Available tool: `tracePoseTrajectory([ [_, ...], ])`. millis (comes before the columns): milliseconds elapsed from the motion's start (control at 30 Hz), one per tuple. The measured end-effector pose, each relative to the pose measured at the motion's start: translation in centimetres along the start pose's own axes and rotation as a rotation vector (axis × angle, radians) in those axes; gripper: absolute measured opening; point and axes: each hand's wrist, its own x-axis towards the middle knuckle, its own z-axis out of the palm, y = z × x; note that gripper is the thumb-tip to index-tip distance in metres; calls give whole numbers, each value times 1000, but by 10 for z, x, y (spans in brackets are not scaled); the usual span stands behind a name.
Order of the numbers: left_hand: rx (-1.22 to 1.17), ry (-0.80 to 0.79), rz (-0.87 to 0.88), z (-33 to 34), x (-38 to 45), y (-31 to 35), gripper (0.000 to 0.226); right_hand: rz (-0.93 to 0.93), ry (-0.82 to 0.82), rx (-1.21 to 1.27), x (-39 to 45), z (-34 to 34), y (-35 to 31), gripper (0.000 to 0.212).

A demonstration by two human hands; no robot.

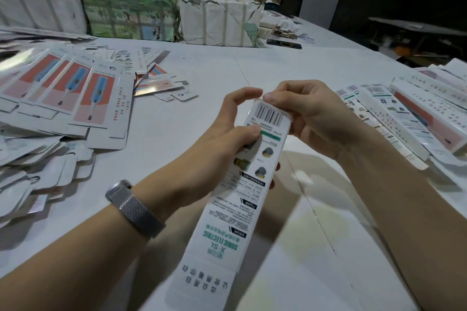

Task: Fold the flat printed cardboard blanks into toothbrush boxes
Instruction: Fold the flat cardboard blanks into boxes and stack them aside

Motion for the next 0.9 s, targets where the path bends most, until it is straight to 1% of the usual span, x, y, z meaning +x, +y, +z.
tracePoseTrajectory([
  [67, 17, -13, -8, 0, 0, -1, 43, 4, -20, 5, -2, -2, -3, 13],
  [167, 15, -28, 4, 0, 0, -1, 48, -26, -19, -29, -4, -6, -8, 15],
  [267, -68, -64, -4, 1, 0, 0, 45, -56, 11, -55, -4, -8, -8, 6],
  [333, -101, -66, -3, 1, 2, -1, 47, -62, 7, -73, -4, -8, -8, 8],
  [400, -103, -38, 12, 0, 5, -2, 50, -68, 8, -62, -5, -7, -8, 10],
  [500, -49, 18, 40, -1, 7, -4, 48, -81, 70, -23, -3, 1, -4, 13],
  [567, -7, 26, 48, -3, 6, -6, 45, -86, 123, -32, 0, 5, 0, 16],
  [667, -24, 22, 31, -5, 5, -7, 44, -93, 174, -42, 1, 10, 2, 20],
  [800, -30, 30, 26, -7, 5, -6, 39, -106, 187, -30, 0, 11, 1, 23],
  [867, -15, 75, 45, -9, 6, -6, 37, -107, 170, 12, -1, 10, 0, 23],
  [900, -9, 107, 65, -9, 6, -5, 36, -112, 151, 38, -1, 10, -1, 19],
])
